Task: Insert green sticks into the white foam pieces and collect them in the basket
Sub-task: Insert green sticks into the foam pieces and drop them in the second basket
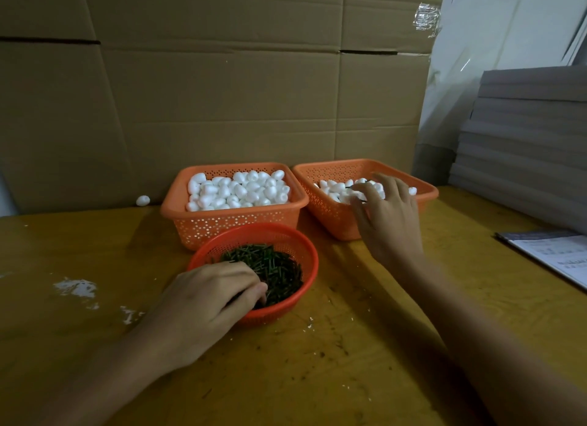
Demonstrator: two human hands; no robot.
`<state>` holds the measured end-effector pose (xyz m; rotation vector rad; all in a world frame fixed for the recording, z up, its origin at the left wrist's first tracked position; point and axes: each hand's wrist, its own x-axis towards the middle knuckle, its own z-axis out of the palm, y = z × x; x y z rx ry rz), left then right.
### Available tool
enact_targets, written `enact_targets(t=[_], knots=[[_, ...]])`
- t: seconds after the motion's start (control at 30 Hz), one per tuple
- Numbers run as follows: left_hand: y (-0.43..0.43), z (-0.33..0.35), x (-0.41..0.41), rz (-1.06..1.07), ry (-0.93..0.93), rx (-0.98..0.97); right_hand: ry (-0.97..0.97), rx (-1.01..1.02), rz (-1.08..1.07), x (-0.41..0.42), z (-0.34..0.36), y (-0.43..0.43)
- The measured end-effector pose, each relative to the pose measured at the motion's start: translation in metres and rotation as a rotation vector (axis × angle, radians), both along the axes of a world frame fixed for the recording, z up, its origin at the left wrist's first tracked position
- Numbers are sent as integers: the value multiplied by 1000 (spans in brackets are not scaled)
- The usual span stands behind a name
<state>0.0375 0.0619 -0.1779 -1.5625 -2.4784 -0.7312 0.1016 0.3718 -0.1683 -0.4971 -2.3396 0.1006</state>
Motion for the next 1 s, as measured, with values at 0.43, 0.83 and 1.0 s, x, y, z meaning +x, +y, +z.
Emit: enact_targets(t=[0.43,0.83,1.0], knots=[[4,3,-8,21,-173,119,-445,41,723,7,-2,-102],[-2,16,-14,-27,-418,257,-609,-281,761,11,13,-100],[-2,11,-18,27,-464,384,-422,-403,794,10,8,-100]])
